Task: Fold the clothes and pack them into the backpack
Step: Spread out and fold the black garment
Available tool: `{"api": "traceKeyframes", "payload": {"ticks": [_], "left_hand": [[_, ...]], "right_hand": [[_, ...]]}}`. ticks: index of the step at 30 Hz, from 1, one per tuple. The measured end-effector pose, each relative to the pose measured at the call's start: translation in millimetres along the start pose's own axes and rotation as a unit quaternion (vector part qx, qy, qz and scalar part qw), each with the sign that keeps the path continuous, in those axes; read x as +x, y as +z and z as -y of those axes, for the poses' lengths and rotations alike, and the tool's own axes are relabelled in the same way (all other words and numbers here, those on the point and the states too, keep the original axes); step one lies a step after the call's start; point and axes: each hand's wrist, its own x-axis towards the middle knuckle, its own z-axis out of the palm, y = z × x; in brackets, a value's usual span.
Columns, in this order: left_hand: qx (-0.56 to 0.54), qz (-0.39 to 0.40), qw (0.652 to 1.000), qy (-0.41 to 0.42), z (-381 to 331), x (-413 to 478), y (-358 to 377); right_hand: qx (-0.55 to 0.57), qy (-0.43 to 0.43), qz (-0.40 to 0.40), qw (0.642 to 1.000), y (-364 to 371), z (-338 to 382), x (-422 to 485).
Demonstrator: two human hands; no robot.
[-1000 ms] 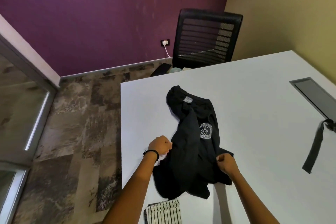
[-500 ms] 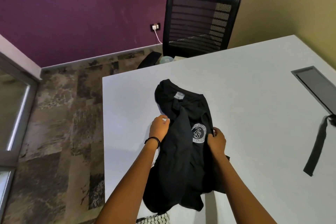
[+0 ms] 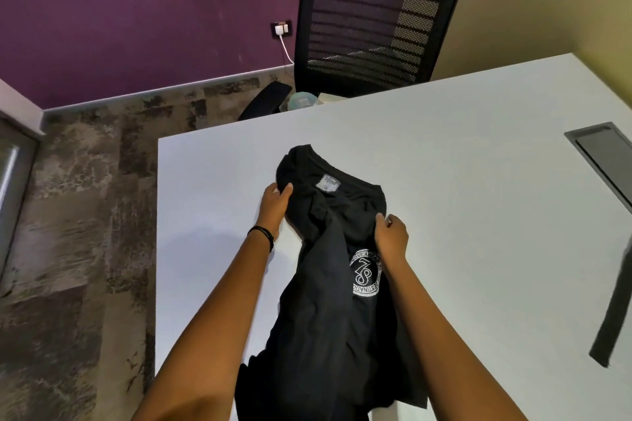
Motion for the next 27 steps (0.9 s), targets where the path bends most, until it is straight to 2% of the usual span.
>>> {"api": "traceKeyframes", "payload": {"ticks": [3,6,11,15,19,25,27], "left_hand": [[-0.072,0.008,0.996,-0.049,4.0,15.1,-2.0],[-0.065,0.005,0.997,-0.048,7.2,18.5,2.6],[-0.056,-0.052,0.997,-0.033,-1.3,13.8,8.4],[-0.162,-0.031,0.986,-0.037,-16.1,-0.9,6.8],[-0.203,-0.018,0.979,-0.025,-31.5,-13.9,-8.3],[-0.25,0.073,0.965,-0.022,-62.1,-45.4,-39.3],[-0.214,0.122,0.969,-0.036,-70.7,-56.2,-51.2]], "right_hand": [[-0.006,-0.024,0.025,0.999,6.5,1.8,-3.1],[0.004,-0.059,0.023,0.998,11.9,6.5,-9.9],[0.031,-0.117,0.009,0.993,6.7,23.5,-21.8],[0.068,-0.138,-0.013,0.988,-9.9,35.6,-27.8],[0.084,-0.153,0.005,0.985,-25.6,43.9,-34.2],[0.134,-0.132,0.029,0.982,-53.1,59.9,-45.3],[0.117,-0.151,0.023,0.981,-61.8,65.9,-50.9]]}}
